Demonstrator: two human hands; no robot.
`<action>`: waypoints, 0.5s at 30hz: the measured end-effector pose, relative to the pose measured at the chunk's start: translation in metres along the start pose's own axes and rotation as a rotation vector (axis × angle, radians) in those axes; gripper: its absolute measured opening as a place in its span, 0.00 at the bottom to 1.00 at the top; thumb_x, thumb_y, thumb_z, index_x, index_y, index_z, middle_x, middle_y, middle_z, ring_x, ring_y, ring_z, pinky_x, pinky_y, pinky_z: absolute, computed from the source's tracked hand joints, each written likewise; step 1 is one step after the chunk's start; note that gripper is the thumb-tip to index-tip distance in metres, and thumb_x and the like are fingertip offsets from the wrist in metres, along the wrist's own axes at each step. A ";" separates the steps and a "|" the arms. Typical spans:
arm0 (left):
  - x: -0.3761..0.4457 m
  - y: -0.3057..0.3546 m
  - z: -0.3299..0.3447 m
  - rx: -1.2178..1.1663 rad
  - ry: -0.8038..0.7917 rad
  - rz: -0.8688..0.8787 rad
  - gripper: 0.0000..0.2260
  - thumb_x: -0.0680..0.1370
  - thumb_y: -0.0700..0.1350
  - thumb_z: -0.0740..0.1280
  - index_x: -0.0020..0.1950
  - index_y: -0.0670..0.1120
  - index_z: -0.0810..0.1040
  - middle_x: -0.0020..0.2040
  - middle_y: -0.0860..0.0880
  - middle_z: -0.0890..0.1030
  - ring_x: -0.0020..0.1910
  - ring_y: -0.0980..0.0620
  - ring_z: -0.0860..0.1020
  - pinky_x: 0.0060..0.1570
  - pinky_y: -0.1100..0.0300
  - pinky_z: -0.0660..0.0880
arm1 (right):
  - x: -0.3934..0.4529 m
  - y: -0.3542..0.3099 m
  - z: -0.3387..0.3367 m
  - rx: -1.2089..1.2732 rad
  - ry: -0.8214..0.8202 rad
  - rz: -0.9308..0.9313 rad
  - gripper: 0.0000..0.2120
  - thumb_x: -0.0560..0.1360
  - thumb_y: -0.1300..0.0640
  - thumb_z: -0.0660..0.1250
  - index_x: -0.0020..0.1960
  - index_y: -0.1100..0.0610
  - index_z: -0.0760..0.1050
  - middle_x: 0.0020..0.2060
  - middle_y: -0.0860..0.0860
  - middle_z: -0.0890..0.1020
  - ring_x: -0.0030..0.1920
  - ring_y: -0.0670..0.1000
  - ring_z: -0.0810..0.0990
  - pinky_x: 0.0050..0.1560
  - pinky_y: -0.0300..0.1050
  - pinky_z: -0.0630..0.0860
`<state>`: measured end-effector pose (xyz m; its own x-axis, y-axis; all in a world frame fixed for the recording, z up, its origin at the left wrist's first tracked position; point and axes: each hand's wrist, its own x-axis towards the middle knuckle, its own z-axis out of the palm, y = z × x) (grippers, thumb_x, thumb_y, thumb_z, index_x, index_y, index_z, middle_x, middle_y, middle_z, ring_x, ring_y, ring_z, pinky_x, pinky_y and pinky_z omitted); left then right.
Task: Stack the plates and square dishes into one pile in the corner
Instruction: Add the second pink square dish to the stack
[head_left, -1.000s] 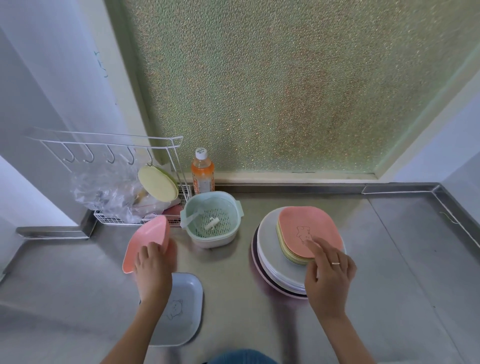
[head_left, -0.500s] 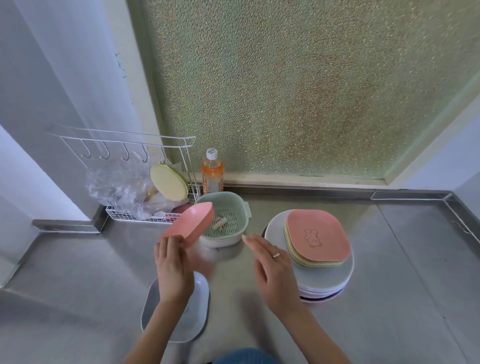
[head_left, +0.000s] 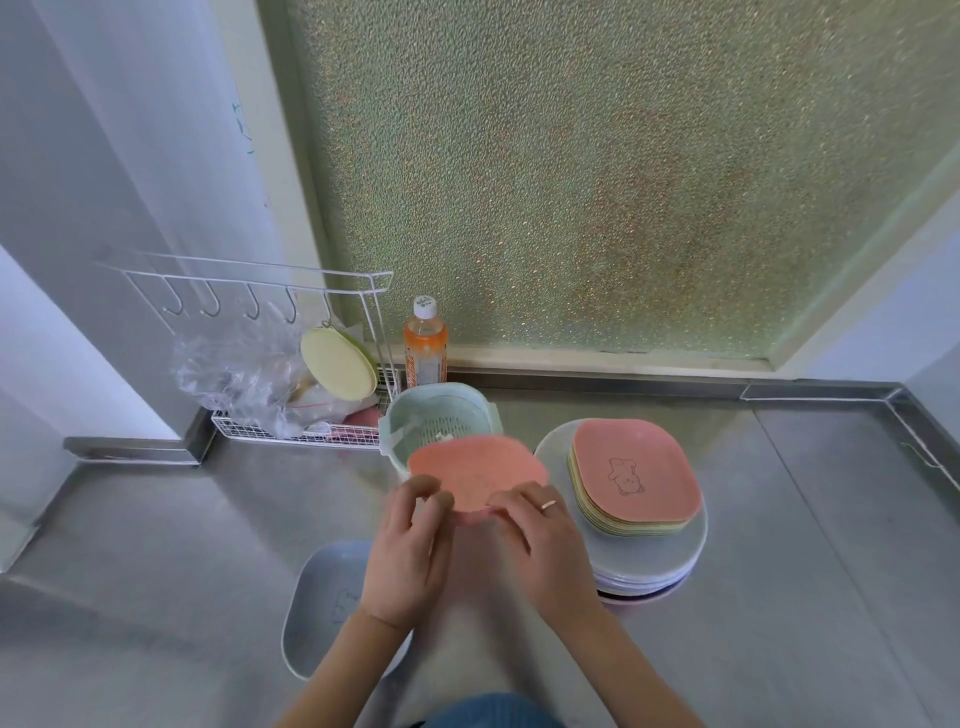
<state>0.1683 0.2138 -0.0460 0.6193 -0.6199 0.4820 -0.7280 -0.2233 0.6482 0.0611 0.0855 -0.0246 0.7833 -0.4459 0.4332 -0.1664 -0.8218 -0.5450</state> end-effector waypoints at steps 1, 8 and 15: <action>-0.002 -0.002 0.000 0.016 -0.010 -0.011 0.09 0.76 0.45 0.59 0.56 0.47 0.70 0.58 0.49 0.69 0.56 0.49 0.71 0.57 0.63 0.68 | 0.000 0.002 -0.003 -0.027 0.034 -0.024 0.05 0.76 0.54 0.62 0.49 0.51 0.75 0.44 0.47 0.78 0.46 0.50 0.73 0.44 0.40 0.71; -0.016 -0.029 -0.002 0.191 -0.078 -0.370 0.23 0.72 0.57 0.57 0.61 0.44 0.69 0.59 0.45 0.72 0.57 0.44 0.74 0.57 0.50 0.70 | -0.004 0.044 -0.038 -0.174 0.310 0.151 0.12 0.74 0.53 0.62 0.46 0.58 0.81 0.44 0.54 0.81 0.48 0.55 0.75 0.54 0.47 0.68; -0.040 -0.053 0.003 0.442 -0.303 -0.513 0.14 0.72 0.58 0.62 0.45 0.47 0.73 0.44 0.49 0.76 0.48 0.43 0.75 0.45 0.53 0.67 | -0.028 0.088 -0.071 -0.349 0.237 0.379 0.10 0.71 0.51 0.62 0.44 0.54 0.79 0.43 0.52 0.81 0.48 0.58 0.76 0.48 0.49 0.68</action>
<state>0.1811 0.2484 -0.1012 0.8516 -0.5225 -0.0425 -0.4594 -0.7829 0.4195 -0.0176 0.0005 -0.0334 0.4810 -0.7667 0.4252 -0.6294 -0.6396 -0.4413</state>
